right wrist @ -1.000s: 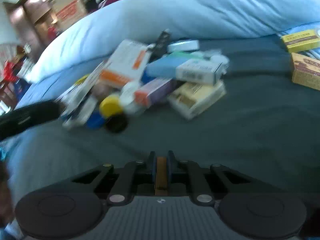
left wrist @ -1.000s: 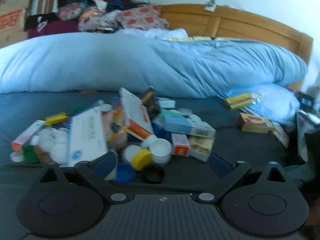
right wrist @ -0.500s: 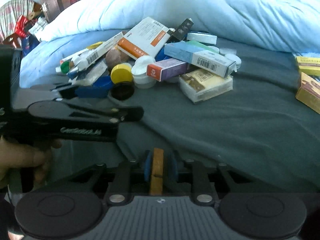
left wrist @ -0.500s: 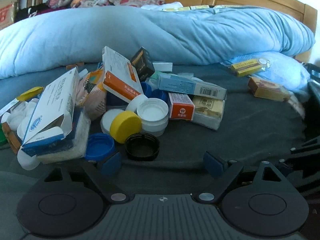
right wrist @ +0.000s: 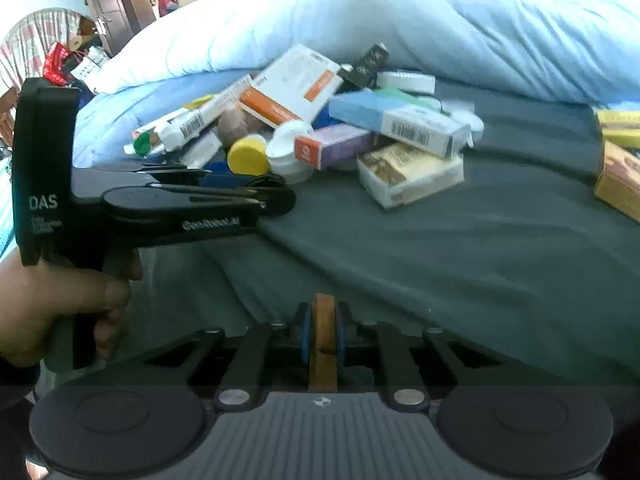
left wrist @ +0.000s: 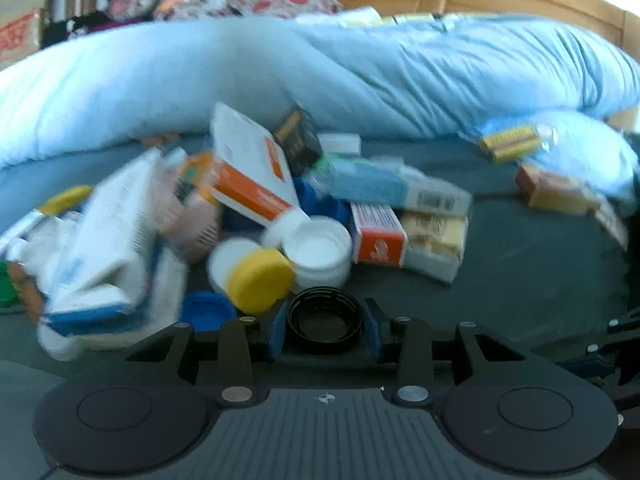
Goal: Organize objects
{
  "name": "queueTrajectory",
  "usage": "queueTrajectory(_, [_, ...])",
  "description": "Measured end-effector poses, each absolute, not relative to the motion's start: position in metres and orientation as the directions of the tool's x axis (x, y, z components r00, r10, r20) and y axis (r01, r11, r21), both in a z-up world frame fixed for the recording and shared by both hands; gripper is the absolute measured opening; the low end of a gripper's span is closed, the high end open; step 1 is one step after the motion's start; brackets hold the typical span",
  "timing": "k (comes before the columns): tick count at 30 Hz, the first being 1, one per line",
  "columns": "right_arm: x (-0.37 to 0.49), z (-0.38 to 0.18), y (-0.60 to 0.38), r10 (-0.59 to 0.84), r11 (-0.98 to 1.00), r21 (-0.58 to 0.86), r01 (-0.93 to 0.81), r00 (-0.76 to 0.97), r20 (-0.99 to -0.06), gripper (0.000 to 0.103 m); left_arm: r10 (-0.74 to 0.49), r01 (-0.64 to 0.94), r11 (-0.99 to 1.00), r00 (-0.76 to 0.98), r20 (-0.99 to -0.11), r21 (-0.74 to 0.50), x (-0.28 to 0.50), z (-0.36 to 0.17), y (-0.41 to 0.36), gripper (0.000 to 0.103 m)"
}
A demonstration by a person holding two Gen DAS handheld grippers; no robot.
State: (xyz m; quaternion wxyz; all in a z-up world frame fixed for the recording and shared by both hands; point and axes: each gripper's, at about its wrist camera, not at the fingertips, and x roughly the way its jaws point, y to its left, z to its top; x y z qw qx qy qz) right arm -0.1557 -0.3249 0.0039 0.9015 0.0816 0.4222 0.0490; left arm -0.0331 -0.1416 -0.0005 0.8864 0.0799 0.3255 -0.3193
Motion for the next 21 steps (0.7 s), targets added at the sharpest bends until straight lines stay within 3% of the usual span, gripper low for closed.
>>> queueTrajectory(7, [-0.151,0.033,-0.306,0.184,0.981,0.171,-0.090,0.702,-0.688,0.014,-0.428,0.536,0.844,0.667,-0.610,-0.006,-0.049,0.025,-0.093,0.040])
queueTrajectory(16, [-0.082,0.032,-0.190,0.460,0.883,0.177,-0.434,0.727,-0.510,0.015,-0.202,0.252,0.968,0.801,-0.563,0.011,-0.042,0.041,0.027,0.043])
queueTrajectory(18, [-0.056,0.026,-0.161,0.472,0.871,0.109,-0.479,0.753,-0.458,0.019,-0.128,0.175,0.983,0.858,-0.497,0.050,-0.031,0.041,0.049,0.071])
queueTrajectory(19, [-0.040,0.021,-0.149,0.465,0.869,0.077,-0.489,0.754,-0.463,0.026,-0.094,0.140,0.988,0.884,-0.458,0.069,-0.026,0.038,0.057,0.100])
queueTrajectory(21, [-0.013,0.008,-0.130,0.455,0.865,0.033,-0.500,0.755,-0.471,0.034,-0.050,0.100,0.990,0.912,-0.408,0.103,-0.011,0.027,0.070,0.103])
